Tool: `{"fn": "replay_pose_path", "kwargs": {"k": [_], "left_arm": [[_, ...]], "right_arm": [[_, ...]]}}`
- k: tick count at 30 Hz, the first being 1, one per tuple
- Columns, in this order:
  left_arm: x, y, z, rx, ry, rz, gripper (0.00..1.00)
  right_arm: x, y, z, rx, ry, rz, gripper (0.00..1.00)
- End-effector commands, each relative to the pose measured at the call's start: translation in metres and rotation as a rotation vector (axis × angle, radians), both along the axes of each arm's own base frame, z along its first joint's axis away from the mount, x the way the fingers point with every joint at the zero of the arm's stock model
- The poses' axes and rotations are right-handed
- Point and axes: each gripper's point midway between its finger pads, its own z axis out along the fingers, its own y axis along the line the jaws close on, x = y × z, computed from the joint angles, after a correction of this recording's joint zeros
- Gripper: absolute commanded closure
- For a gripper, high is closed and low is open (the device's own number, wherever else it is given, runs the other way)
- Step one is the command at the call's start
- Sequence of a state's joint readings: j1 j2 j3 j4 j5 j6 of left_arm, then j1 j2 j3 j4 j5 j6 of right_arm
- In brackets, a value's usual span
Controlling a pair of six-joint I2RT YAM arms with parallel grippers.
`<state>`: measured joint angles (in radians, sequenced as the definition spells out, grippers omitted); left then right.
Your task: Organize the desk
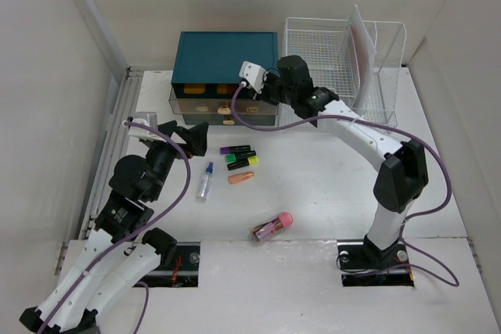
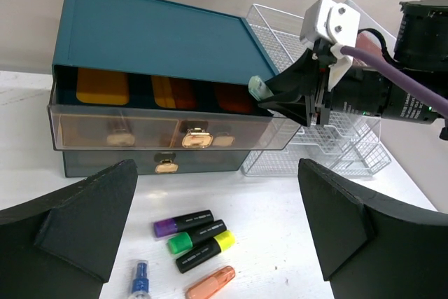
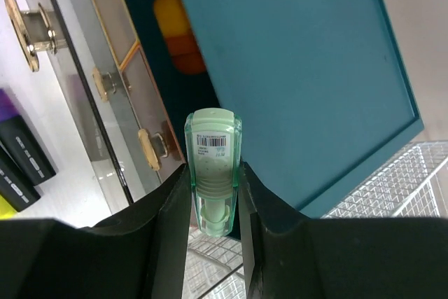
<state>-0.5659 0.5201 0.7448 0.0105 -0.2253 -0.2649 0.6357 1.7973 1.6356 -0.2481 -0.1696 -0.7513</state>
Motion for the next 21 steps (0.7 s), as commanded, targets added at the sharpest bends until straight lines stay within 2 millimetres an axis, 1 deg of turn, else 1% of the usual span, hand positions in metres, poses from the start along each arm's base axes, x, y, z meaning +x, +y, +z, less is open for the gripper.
{"fn": "replay_pose_path", "kwargs": {"k": [1, 3, 4, 5, 6, 7, 10, 13, 14, 15, 17, 18, 20, 21], "left_arm": [[0.003, 0.000, 0.006, -0.004, -0.032, 0.006, 0.01], [0.003, 0.000, 0.006, -0.004, -0.032, 0.006, 0.01], [0.003, 0.000, 0.006, -0.004, -0.032, 0.006, 0.01], [0.003, 0.000, 0.006, -0.004, -0.032, 0.006, 0.01], [0.003, 0.000, 0.006, -0.004, -0.032, 0.006, 0.01], [0.004, -0.001, 0.004, 0.001, -0.024, 0.006, 0.01], [0.004, -0.001, 0.004, 0.001, -0.024, 0.006, 0.01], [0.004, -0.001, 0.004, 0.001, -0.024, 0.006, 0.01], [0.004, -0.001, 0.004, 0.001, -0.024, 0.006, 0.01], [0.004, -0.001, 0.004, 0.001, -0.024, 0.006, 0.01], [0.004, -0.001, 0.004, 0.001, -0.024, 0.006, 0.01], [0.004, -0.001, 0.004, 0.001, -0.024, 0.006, 0.01], [0.004, -0.001, 0.004, 0.001, -0.024, 0.006, 0.01], [0.004, -0.001, 0.004, 0.001, -0.024, 0.006, 0.01]], "right_arm": [[0.010, 0.005, 0.051, 0.105, -0.095, -0.033, 0.86], [0.010, 0.005, 0.050, 0.112, -0.087, -0.036, 0.69], [0.010, 0.005, 0.046, 0.106, -0.080, -0.036, 0.58], [0.010, 0.005, 0.046, 0.106, -0.080, -0.036, 0.55], [0.008, 0.004, 0.051, 0.112, -0.087, -0.036, 0.54], [0.007, 0.003, 0.046, 0.112, -0.072, -0.040, 0.53], [0.004, 0.001, 0.051, 0.118, -0.079, -0.040, 0.49], [-0.008, -0.002, 0.071, 0.160, -0.091, -0.023, 0.49], [-0.008, -0.002, 0.071, 0.160, -0.091, -0.023, 0.49], [-0.013, -0.005, 0.086, 0.183, -0.107, -0.025, 0.49], [-0.024, -0.006, 0.088, 0.196, -0.108, 0.008, 0.49], [-0.035, -0.004, 0.103, 0.220, -0.132, 0.035, 0.49], [-0.045, -0.004, 0.111, 0.237, -0.138, 0.071, 0.49], [-0.053, -0.006, 0.110, 0.234, -0.139, 0.093, 0.49]]}}
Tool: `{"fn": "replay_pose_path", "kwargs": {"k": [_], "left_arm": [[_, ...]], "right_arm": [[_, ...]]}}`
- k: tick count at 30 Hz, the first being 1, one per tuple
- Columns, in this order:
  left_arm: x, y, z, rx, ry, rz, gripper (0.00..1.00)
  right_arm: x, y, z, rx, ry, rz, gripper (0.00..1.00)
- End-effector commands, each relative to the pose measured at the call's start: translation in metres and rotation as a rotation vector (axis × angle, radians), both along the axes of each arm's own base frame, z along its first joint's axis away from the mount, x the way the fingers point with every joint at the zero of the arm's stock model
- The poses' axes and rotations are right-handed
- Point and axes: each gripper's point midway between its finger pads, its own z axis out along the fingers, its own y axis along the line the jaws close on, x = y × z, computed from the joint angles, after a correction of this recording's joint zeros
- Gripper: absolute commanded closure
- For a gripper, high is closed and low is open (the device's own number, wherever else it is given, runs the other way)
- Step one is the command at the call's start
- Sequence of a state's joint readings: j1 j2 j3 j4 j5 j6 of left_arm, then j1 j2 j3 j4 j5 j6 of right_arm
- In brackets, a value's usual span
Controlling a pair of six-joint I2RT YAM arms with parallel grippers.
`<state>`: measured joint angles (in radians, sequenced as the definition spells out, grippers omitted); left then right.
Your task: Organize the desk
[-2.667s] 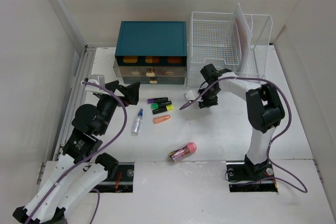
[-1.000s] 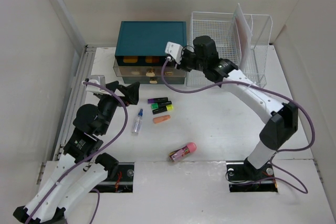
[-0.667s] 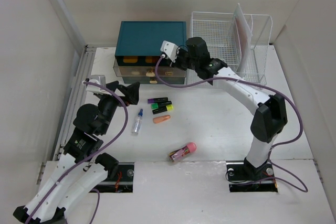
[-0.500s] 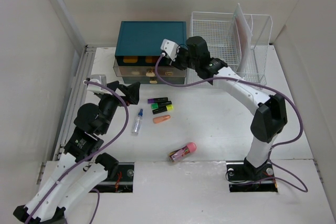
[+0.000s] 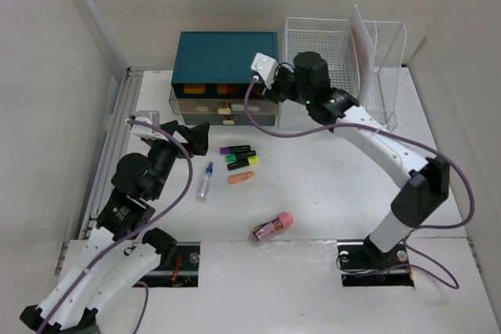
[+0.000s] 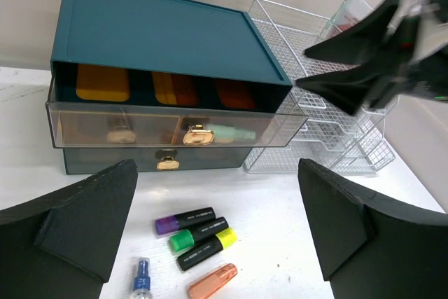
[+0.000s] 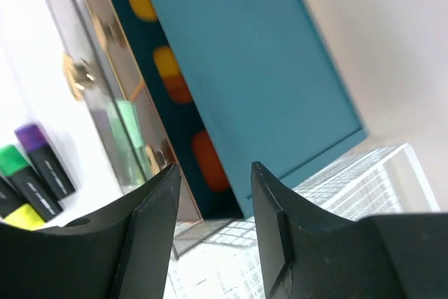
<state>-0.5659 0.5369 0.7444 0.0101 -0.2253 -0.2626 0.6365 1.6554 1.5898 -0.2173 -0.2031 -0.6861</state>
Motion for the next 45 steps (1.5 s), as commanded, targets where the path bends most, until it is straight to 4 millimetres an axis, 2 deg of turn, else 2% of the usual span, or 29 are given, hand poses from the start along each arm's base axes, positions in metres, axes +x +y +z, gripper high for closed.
{"fn": "replay_pose_path", "kwargs": {"k": [1, 2, 3, 4, 5, 6, 10, 11, 14, 15, 17, 22, 24, 25, 26, 27, 28, 29, 31, 32, 34, 45], "left_arm": [[0.001, 0.001, 0.009, -0.011, -0.038, 0.006, 0.01], [0.001, 0.001, 0.009, -0.011, -0.038, 0.006, 0.01], [0.001, 0.001, 0.009, -0.011, -0.038, 0.006, 0.01], [0.001, 0.001, 0.009, -0.011, -0.038, 0.006, 0.01], [0.001, 0.001, 0.009, -0.011, -0.038, 0.006, 0.01], [0.001, 0.001, 0.009, -0.011, -0.038, 0.006, 0.01], [0.000, 0.003, 0.011, -0.017, -0.046, 0.015, 0.01], [0.000, 0.003, 0.011, -0.017, -0.046, 0.015, 0.01], [-0.001, 0.008, 0.013, -0.024, -0.053, 0.035, 0.01], [-0.001, 0.008, 0.013, -0.024, -0.053, 0.035, 0.01], [-0.002, 0.009, 0.011, -0.024, -0.053, 0.035, 0.01], [-0.002, 0.009, 0.011, -0.024, -0.053, 0.035, 0.01], [-0.002, 0.009, 0.011, -0.024, -0.053, 0.035, 0.01], [-0.002, 0.009, 0.011, -0.024, -0.053, 0.035, 0.01], [-0.002, 0.009, 0.011, -0.024, -0.053, 0.035, 0.01], [-0.002, 0.009, 0.011, -0.024, -0.053, 0.035, 0.01], [-0.002, 0.009, 0.011, -0.024, -0.053, 0.035, 0.01], [-0.004, 0.010, 0.014, -0.029, -0.061, 0.035, 0.01], [-0.004, 0.010, 0.014, -0.029, -0.061, 0.035, 0.01], [-0.004, 0.010, 0.014, -0.029, -0.061, 0.035, 0.01], [-0.004, 0.010, 0.014, -0.029, -0.061, 0.035, 0.01], [-0.005, 0.006, 0.014, -0.036, -0.060, 0.016, 0.01]], "right_arm": [[-0.031, 0.004, 0.053, 0.101, -0.099, 0.101, 0.49], [-0.042, 0.009, 0.052, 0.111, -0.089, 0.164, 0.49], [-0.051, 0.011, 0.040, 0.092, -0.066, 0.210, 0.49], [-0.063, 0.012, 0.040, 0.072, -0.079, 0.268, 0.51], [-0.083, 0.022, 0.031, 0.066, -0.047, 0.394, 0.53], [-0.097, 0.023, 0.027, 0.049, -0.038, 0.467, 0.53], [-0.147, 0.023, -0.049, -0.105, 0.157, 0.697, 0.58], [-0.146, 0.024, -0.075, -0.139, 0.212, 0.707, 0.63], [-0.152, 0.029, -0.122, -0.201, 0.303, 0.703, 0.67], [-0.149, 0.033, -0.139, -0.216, 0.337, 0.678, 0.73], [-0.141, 0.038, -0.159, -0.241, 0.338, 0.620, 0.74], [-0.133, 0.048, -0.184, -0.253, 0.395, 0.555, 0.73], [-0.135, 0.054, -0.195, -0.277, 0.411, 0.548, 0.69], [-0.135, 0.053, -0.209, -0.292, 0.449, 0.532, 0.67], [-0.141, 0.058, -0.217, -0.311, 0.464, 0.531, 0.67], [-0.136, 0.059, -0.220, -0.314, 0.464, 0.514, 0.67], [-0.139, 0.065, -0.224, -0.321, 0.470, 0.516, 0.67], [-0.141, 0.063, -0.239, -0.343, 0.504, 0.514, 0.67], [-0.145, 0.072, -0.243, -0.357, 0.499, 0.528, 0.67], [-0.145, 0.071, -0.253, -0.369, 0.524, 0.513, 0.66], [-0.151, 0.078, -0.257, -0.373, 0.538, 0.523, 0.65], [-0.146, 0.086, -0.265, -0.379, 0.561, 0.487, 0.59]]}}
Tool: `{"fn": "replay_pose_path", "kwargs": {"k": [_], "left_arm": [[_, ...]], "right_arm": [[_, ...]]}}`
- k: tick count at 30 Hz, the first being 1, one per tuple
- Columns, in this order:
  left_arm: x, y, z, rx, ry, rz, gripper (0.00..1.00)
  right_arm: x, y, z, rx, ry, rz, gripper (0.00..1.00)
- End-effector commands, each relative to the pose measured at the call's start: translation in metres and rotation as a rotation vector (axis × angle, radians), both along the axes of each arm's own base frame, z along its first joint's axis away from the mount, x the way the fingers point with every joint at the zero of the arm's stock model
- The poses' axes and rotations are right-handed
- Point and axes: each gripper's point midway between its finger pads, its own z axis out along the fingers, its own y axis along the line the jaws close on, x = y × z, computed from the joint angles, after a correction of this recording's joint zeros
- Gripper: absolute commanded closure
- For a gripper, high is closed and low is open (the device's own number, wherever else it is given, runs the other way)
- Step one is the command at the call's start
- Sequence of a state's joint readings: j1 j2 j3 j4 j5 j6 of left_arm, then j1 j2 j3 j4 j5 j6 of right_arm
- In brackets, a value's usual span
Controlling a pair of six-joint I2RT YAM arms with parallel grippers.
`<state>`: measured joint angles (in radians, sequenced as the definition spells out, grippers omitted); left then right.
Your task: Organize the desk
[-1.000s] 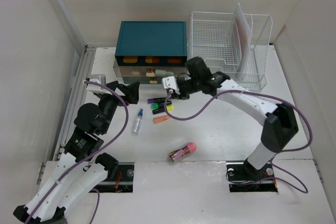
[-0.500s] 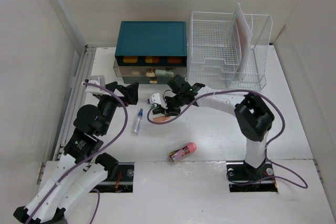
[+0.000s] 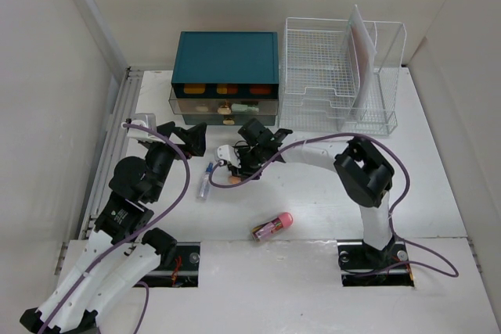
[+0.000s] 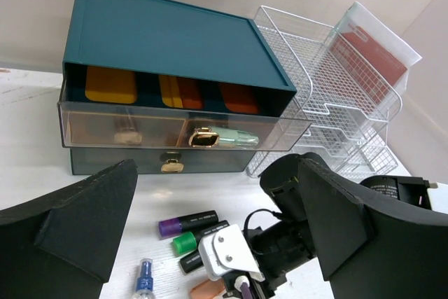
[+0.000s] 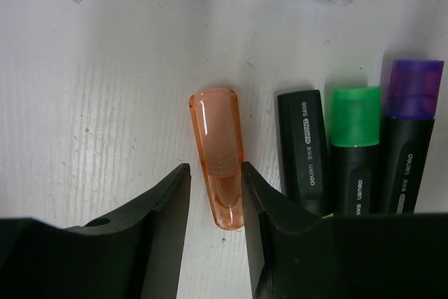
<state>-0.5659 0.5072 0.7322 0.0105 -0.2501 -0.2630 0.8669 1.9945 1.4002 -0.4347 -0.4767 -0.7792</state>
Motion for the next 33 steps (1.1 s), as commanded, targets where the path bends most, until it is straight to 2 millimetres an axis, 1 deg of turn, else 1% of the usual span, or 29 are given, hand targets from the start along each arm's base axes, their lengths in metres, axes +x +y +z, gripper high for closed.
{"fn": "replay_pose_path", "kwargs": {"k": [1, 2, 5, 6, 7, 8, 11, 12, 14, 17, 18, 19, 21, 22, 23, 25, 26, 27, 28, 29, 31, 32, 33], "left_arm": [[-0.002, -0.001, 0.012, -0.024, -0.046, -0.009, 0.01], [-0.003, -0.002, 0.012, -0.023, -0.047, -0.018, 0.01], [-0.003, -0.002, 0.012, -0.023, -0.047, -0.018, 0.01], [-0.003, -0.002, 0.012, -0.023, -0.047, -0.018, 0.01], [-0.003, -0.002, 0.012, -0.023, -0.047, -0.018, 0.01], [-0.003, -0.002, 0.012, -0.023, -0.047, -0.018, 0.01], [-0.003, -0.002, 0.012, -0.023, -0.047, -0.018, 0.01], [-0.003, -0.002, 0.012, -0.023, -0.047, -0.018, 0.01], [-0.003, -0.002, 0.012, -0.023, -0.047, -0.018, 0.01], [-0.003, -0.002, 0.012, -0.023, -0.047, -0.018, 0.01], [-0.003, -0.002, 0.012, -0.023, -0.047, -0.018, 0.01], [-0.003, -0.002, 0.012, -0.023, -0.047, -0.018, 0.01], [-0.003, -0.002, 0.012, -0.023, -0.047, -0.018, 0.01], [-0.003, -0.002, 0.012, -0.023, -0.047, -0.018, 0.01], [-0.003, -0.002, 0.012, -0.023, -0.047, -0.018, 0.01], [-0.003, -0.002, 0.012, -0.023, -0.047, -0.018, 0.01], [-0.003, -0.002, 0.012, -0.023, -0.047, -0.018, 0.01], [-0.004, -0.001, 0.015, -0.028, -0.054, -0.018, 0.01], [-0.004, -0.001, 0.015, -0.028, -0.055, -0.018, 0.01], [-0.004, 0.001, 0.014, -0.029, -0.054, -0.006, 0.01], [-0.002, 0.002, 0.013, -0.040, -0.052, 0.002, 0.01], [-0.002, 0.002, 0.013, -0.040, -0.052, 0.002, 0.01], [-0.002, 0.003, 0.013, -0.041, -0.051, 0.011, 0.01]], "right_arm": [[0.010, 0.015, 0.011, 0.039, -0.023, -0.015, 0.59], [0.010, 0.012, 0.005, 0.020, -0.017, -0.020, 0.58], [0.008, 0.011, 0.004, 0.013, -0.011, -0.020, 0.56], [0.008, 0.010, -0.001, 0.004, -0.005, -0.020, 0.54], [0.006, 0.008, -0.002, -0.004, 0.002, -0.020, 0.54], [0.003, 0.011, -0.002, -0.004, 0.002, -0.011, 0.53], [0.002, 0.010, -0.006, -0.011, 0.008, -0.011, 0.53], [0.003, 0.009, -0.011, -0.024, 0.009, -0.015, 0.53], [0.001, 0.007, -0.012, -0.033, 0.015, -0.015, 0.54], [-0.002, 0.004, -0.025, -0.071, 0.022, -0.017, 0.61], [-0.002, 0.004, -0.025, -0.071, 0.022, -0.017, 0.63], [-0.001, 0.002, -0.030, -0.084, 0.020, -0.022, 0.70], [0.000, 0.002, -0.030, -0.083, 0.015, -0.015, 0.76], [0.000, 0.003, -0.026, -0.076, 0.009, -0.015, 0.81], [0.000, 0.003, -0.026, -0.076, 0.009, -0.015, 0.83], [0.001, 0.003, -0.013, -0.061, -0.003, -0.015, 0.87], [0.004, 0.007, 0.005, -0.027, -0.030, -0.016, 0.88], [0.002, 0.009, 0.016, -0.008, -0.031, -0.009, 0.89], [0.003, 0.015, 0.033, 0.026, -0.040, -0.001, 0.89], [0.004, 0.016, 0.058, 0.064, -0.070, -0.001, 0.89], [0.004, 0.019, 0.091, 0.119, -0.105, 0.004, 0.89], [0.007, 0.022, 0.112, 0.156, -0.135, 0.004, 0.89], [0.005, 0.020, 0.137, 0.197, -0.176, 0.010, 0.89]]}}
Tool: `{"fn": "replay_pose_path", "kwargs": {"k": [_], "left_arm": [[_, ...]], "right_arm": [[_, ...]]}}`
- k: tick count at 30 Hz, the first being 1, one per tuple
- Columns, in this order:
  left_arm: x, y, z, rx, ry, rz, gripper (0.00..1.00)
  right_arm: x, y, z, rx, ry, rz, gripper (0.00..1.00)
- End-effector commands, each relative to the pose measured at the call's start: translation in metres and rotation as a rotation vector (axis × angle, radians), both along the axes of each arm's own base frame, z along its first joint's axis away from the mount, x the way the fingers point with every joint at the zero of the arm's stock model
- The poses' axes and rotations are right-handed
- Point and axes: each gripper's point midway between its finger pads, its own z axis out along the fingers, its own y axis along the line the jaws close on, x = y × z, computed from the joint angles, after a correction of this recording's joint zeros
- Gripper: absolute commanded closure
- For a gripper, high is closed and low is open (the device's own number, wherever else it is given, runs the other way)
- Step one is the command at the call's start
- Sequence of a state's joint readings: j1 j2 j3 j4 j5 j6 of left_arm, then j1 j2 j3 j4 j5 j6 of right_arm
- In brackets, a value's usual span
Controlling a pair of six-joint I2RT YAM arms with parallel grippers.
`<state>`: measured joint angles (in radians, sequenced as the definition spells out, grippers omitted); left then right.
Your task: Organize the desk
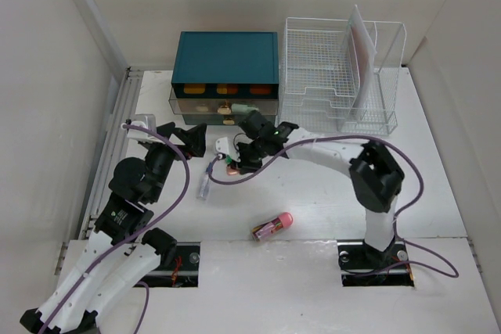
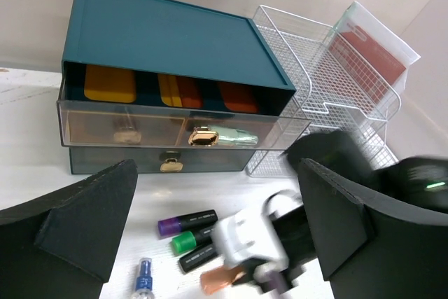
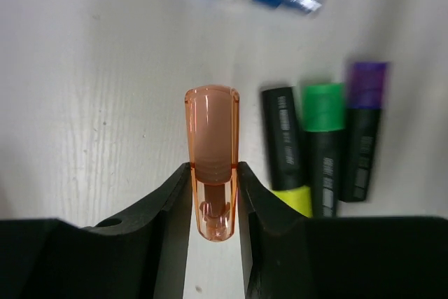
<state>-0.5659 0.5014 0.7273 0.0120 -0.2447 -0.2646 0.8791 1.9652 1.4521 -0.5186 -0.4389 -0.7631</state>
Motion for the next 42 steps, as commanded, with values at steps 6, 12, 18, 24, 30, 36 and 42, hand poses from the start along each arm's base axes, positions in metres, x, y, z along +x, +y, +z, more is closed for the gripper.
{"fn": "replay_pose_path", "kwargs": {"k": [6, 12, 18, 24, 30, 36, 42], "left_arm": [[-0.003, 0.005, 0.016, -0.044, -0.057, 0.017, 0.01], [-0.003, 0.005, 0.016, -0.044, -0.057, 0.017, 0.01], [-0.001, 0.004, 0.013, -0.039, -0.049, 0.017, 0.01], [-0.001, 0.004, 0.013, -0.039, -0.049, 0.017, 0.01], [0.001, 0.003, 0.011, -0.034, -0.042, 0.017, 0.01], [0.001, 0.003, 0.011, -0.034, -0.042, 0.017, 0.01], [0.001, 0.003, 0.011, -0.034, -0.042, 0.017, 0.01]], "right_arm": [[0.010, 0.015, 0.198, 0.360, -0.328, 0.012, 0.89], [0.040, -0.003, 0.252, 0.463, -0.567, -0.157, 0.89], [0.099, -0.035, 0.278, 0.444, -0.715, -0.420, 0.89], [0.135, -0.052, 0.282, 0.389, -0.788, -0.509, 0.88], [0.159, -0.058, 0.267, 0.341, -0.792, -0.542, 0.88], [0.172, -0.061, 0.259, 0.322, -0.788, -0.558, 0.83], [0.172, -0.059, 0.254, 0.318, -0.780, -0.549, 0.52]]}}
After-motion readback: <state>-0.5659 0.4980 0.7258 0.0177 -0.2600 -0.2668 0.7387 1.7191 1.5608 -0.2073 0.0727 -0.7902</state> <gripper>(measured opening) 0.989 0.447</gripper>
